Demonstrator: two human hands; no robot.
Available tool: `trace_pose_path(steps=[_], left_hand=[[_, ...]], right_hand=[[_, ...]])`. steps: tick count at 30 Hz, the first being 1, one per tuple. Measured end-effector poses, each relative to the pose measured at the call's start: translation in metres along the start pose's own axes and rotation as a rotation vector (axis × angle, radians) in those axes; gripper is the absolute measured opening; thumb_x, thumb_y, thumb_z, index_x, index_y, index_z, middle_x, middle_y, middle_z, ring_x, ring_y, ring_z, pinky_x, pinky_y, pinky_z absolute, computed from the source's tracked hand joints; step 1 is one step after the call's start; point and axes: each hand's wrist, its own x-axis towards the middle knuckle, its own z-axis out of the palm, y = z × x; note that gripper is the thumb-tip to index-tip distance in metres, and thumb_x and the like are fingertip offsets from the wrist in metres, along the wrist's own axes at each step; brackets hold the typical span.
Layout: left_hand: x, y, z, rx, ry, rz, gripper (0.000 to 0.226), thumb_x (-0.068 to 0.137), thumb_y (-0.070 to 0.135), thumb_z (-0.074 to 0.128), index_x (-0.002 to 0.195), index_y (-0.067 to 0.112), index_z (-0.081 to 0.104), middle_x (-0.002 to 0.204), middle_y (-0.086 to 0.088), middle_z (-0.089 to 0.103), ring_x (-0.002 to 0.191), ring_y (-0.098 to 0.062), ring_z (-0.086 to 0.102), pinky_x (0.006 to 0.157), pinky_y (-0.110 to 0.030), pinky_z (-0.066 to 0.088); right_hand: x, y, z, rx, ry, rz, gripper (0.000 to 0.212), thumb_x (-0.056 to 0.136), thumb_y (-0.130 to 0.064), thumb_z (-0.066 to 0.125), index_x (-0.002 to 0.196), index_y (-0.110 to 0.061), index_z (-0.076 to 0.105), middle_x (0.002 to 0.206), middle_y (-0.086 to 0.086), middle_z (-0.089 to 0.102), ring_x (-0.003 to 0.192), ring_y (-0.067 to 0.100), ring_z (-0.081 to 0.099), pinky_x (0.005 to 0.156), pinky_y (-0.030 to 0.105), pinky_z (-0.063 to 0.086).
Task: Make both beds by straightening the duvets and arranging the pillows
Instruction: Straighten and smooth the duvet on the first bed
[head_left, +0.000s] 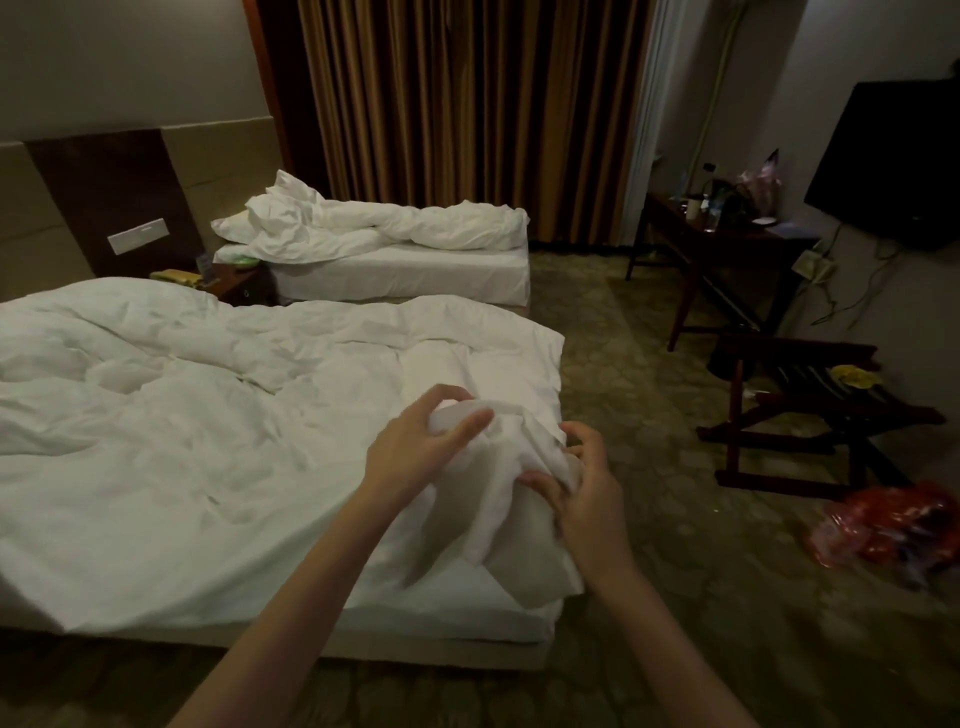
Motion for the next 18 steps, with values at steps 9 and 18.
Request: trace_pose_path(steps=[9, 18], left_hand=[[0.027, -0.022, 0.001, -0.055, -0.223, 0.13, 0.052, 0.07, 0.067, 0.05, 0.115, 0.042, 0.049, 0.122, 0.012, 0.059, 0.111, -0.012, 0.056, 0.1, -0.034, 0.044], [0.029, -0.032, 0.008, -0.124, -0.385, 0.097, 0.062, 0.077, 0.066, 0.058, 0.116, 0.017, 0.064, 0.11, 0.003, 0.067, 0.099, -0.012, 0.061, 0.092, -0.03, 0.047]], right_hand=[[0.028, -0.018, 0.027, -0.059, 0.026, -0.052, 0.057, 0.075, -0.042, 0.062, 0.126, -0.019, 0.051, 0.109, -0.023, 0.051, 0.098, -0.003, 0.055, 0.088, 0.016, 0.05], [0.028, -0.03, 0.021, -0.189, 0.03, -0.104, 0.061, 0.071, -0.045, 0.061, 0.122, -0.012, 0.058, 0.11, -0.011, 0.055, 0.094, -0.004, 0.052, 0.08, 0.0, 0.041]])
